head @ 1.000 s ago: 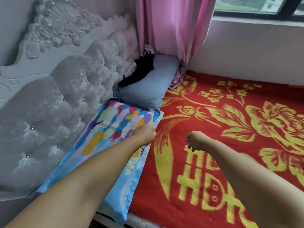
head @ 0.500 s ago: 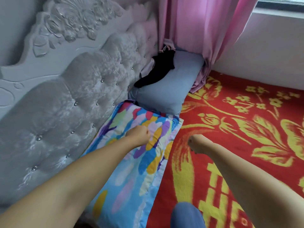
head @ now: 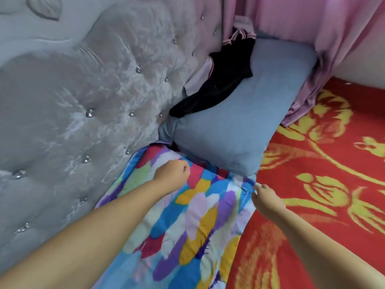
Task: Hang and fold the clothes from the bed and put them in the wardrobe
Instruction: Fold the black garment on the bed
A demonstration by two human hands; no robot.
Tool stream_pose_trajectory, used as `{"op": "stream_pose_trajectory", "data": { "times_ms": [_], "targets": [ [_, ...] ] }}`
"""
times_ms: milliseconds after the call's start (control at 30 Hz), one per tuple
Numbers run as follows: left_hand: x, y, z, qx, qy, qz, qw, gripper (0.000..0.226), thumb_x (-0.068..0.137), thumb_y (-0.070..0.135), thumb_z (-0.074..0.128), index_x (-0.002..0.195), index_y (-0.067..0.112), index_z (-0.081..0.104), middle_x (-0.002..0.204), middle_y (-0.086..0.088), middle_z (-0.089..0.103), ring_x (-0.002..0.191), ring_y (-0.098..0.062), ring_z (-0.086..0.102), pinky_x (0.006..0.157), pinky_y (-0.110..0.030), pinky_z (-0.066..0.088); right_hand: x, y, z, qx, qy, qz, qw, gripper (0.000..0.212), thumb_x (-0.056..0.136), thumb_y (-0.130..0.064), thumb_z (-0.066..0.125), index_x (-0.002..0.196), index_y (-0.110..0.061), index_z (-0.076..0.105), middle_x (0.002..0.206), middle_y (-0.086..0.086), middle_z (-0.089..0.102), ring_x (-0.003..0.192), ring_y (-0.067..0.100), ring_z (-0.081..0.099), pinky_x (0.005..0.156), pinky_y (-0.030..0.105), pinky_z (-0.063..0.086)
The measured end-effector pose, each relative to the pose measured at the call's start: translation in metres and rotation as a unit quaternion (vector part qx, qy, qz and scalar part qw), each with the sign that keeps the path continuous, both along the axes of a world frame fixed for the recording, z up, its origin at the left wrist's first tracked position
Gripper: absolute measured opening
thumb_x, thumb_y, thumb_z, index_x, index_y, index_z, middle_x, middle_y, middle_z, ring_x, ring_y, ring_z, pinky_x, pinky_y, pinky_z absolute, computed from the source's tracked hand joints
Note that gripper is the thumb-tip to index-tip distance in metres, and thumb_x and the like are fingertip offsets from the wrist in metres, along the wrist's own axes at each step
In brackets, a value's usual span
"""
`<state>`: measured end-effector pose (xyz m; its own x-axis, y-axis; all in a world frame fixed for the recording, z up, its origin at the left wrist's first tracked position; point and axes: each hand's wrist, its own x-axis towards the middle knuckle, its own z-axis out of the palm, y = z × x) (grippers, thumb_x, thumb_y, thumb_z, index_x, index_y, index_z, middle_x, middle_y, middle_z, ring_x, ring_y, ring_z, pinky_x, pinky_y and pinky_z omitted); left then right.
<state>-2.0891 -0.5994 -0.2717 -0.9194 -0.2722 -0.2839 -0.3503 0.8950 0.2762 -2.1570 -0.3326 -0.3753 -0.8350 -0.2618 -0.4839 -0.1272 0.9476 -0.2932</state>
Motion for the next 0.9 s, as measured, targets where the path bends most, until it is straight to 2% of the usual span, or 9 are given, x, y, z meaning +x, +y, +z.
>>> {"op": "stream_pose_trajectory", "data": {
  "times_ms": [133,200,300,367,467,533,600,733,900],
  "targets": [
    [-0.068,-0.01,-0.053,-0.006,0.06,-0.029,0.998,0.028,0.093,0.016,0.043,0.112,0.015,0.063,0.113,-0.01,0.059,0.108,-0.03,0.054,0.085,-0.038,0.047,-0.012,-0.013,-0.08,0.004,0.036,-0.062,0.997,0.037,0.093,-0.022,0.047,0.129,-0.015,0.051,0.139,0.009,0.044,0.126,0.031,0.042,0.108,0.046,0.032],
    [-0.1,-0.02,-0.073,-0.051,0.073,-0.044,0.995,0.041,0.093,0.015,0.045,0.134,0.014,0.049,0.124,-0.013,0.051,0.118,-0.032,0.046,0.094,-0.043,0.043,-0.008,-0.013,-0.109,-0.022,0.113,-0.086,0.99,0.038,0.087,-0.018,0.054,0.124,-0.01,0.057,0.129,0.014,0.051,0.121,0.035,0.046,0.111,0.053,0.024],
    [-0.147,-0.036,-0.093,-0.176,0.114,-0.039,0.977,0.069,0.09,0.019,0.05,0.151,0.017,0.018,0.15,-0.013,0.027,0.135,-0.032,0.028,0.106,-0.047,0.03,0.004,-0.014,-0.147,-0.071,0.25,-0.107,0.96,0.044,0.08,-0.026,0.039,0.112,-0.005,0.061,0.116,0.018,0.056,0.112,0.038,0.051,0.111,0.058,0.019],
    [-0.181,-0.048,-0.101,-0.241,0.161,-0.023,0.957,0.079,0.088,0.021,0.053,0.153,0.02,0.007,0.158,-0.011,0.011,0.145,-0.028,0.013,0.113,-0.049,0.016,0.0,-0.018,-0.16,-0.083,0.296,-0.113,0.945,0.044,0.078,-0.028,0.035,0.109,-0.008,0.059,0.115,0.015,0.054,0.112,0.034,0.047,0.112,0.054,0.016],
    [-0.222,-0.06,-0.111,-0.231,0.116,0.06,0.964,0.079,0.092,0.021,0.051,0.153,0.023,0.0,0.16,-0.008,0.009,0.147,-0.025,0.006,0.115,-0.056,0.005,-0.002,-0.021,-0.164,-0.081,0.28,-0.12,0.949,0.044,0.079,-0.029,0.032,0.108,-0.01,0.058,0.116,0.014,0.053,0.117,0.029,0.038,0.114,0.047,0.007],
    [-0.238,-0.063,-0.113,-0.207,0.068,0.111,0.969,0.067,0.095,0.015,0.046,0.152,0.021,0.011,0.15,-0.011,0.032,0.14,-0.028,0.026,0.112,-0.056,0.011,-0.002,-0.02,-0.162,-0.072,0.267,-0.121,0.954,0.048,0.08,-0.031,0.029,0.111,-0.009,0.058,0.119,0.013,0.053,0.12,0.03,0.039,0.115,0.045,0.002],
    [-0.243,-0.068,-0.111,-0.187,0.086,0.097,0.974,0.04,0.091,-0.001,0.039,0.129,0.009,0.044,0.123,-0.02,0.052,0.119,-0.036,0.047,0.096,-0.047,0.032,-0.001,-0.02,-0.162,-0.064,0.264,-0.117,0.955,0.049,0.08,-0.031,0.028,0.112,-0.009,0.058,0.12,0.013,0.053,0.12,0.031,0.04,0.115,0.044,0.001],
    [-0.218,-0.06,-0.106,-0.112,0.101,0.037,0.988,0.024,0.084,-0.009,0.037,0.093,0.007,0.053,0.098,-0.024,0.054,0.095,-0.038,0.053,0.07,-0.037,0.036,-0.001,-0.016,-0.166,-0.066,0.269,-0.119,0.954,0.049,0.082,-0.032,0.027,0.113,-0.01,0.056,0.12,0.012,0.051,0.121,0.027,0.033,0.115,0.044,0.0],
    [-0.148,-0.024,-0.11,-0.058,0.02,-0.012,0.998,0.037,0.087,-0.003,0.042,0.118,0.003,0.061,0.118,-0.025,0.06,0.109,-0.039,0.055,0.087,-0.039,0.045,-0.001,-0.015,-0.169,-0.07,0.239,-0.119,0.961,0.047,0.083,-0.032,0.03,0.115,-0.011,0.056,0.122,0.012,0.051,0.124,0.03,0.036,0.116,0.044,0.0]
  ]
}}
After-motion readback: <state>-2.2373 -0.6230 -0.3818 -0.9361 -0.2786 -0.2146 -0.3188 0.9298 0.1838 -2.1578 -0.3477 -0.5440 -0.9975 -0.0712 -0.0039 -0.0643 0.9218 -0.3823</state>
